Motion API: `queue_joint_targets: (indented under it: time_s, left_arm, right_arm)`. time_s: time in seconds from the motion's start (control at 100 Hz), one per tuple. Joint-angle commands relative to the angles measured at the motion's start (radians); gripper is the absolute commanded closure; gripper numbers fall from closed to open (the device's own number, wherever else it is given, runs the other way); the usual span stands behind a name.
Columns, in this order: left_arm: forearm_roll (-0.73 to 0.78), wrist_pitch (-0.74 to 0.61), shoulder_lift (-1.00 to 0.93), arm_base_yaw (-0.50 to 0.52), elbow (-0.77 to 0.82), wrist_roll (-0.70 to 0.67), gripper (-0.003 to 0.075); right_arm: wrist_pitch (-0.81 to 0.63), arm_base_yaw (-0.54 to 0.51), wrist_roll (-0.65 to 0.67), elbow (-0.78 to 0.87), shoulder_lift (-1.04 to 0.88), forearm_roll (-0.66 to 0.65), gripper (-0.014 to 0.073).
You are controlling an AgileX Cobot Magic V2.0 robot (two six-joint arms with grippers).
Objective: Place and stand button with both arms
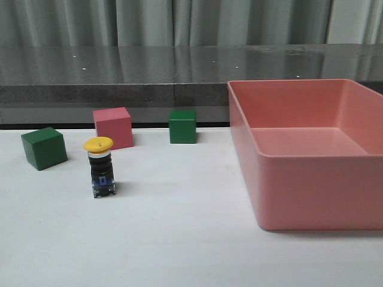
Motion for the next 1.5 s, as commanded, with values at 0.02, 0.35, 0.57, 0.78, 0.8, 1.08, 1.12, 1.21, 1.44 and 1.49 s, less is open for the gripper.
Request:
queue_joint_targets:
  time_s: [0.02, 0.35, 0.57, 0.78, 0.8, 1.08, 1.12, 1.21, 1.44, 1.49]
  left_arm:
    - [-0.01, -0.081, 0.0, 0.003, -0.027, -0.01, 0.0739]
    - [0.009, -0.11, -0.004, 0.022, -0.02, -0.01, 0.0739]
    - [-0.006, -0.183, -0.126, 0.181, 0.065, -0.01, 0.0739]
    - [-0.032, -0.242, -0.338, 0.315, 0.202, -0.01, 0.0739]
    - [-0.032, -0.242, -0.36, 0.323, 0.211, -0.01, 0.0739]
    - [-0.029, -0.266, -0.563, 0.404, 0.359, -0.01, 0.0739]
    - [-0.012, -0.291, -0.56, 0.404, 0.375, -0.01, 0.0739]
    - [-0.008, -0.351, -0.56, 0.404, 0.41, -0.01, 0.0739]
    - [0.01, -0.375, -0.56, 0.404, 0.431, -0.01, 0.0739]
    - [0.01, -0.375, -0.56, 0.404, 0.431, -0.01, 0.0739]
  right_arm:
    - [-0.066, -0.008, 0.002, -0.022, 0.012, -0.016, 0.0654]
    - [-0.066, -0.008, 0.002, -0.022, 0.012, -0.016, 0.0654]
    - [-0.062, -0.008, 0.002, -0.022, 0.012, -0.016, 0.0654]
    - [-0.062, -0.008, 0.002, -0.022, 0.012, -0.016, 0.0654]
    - [-0.062, -0.008, 0.002, -0.022, 0.012, -0.016, 0.0654]
    - [-0.063, -0.008, 0.002, -0.022, 0.012, -0.016, 0.0654]
    - [-0.062, -0.008, 0.002, -0.022, 0.012, -0.016, 0.0654]
    - [-0.063, -0.008, 0.002, -0.022, 0.012, -0.016, 0.0654]
    - [-0.062, -0.008, 0.002, -0.022, 0.012, -0.016, 0.0654]
    - [-0.061, -0.008, 0.002, -0.022, 0.012, -0.016, 0.0654]
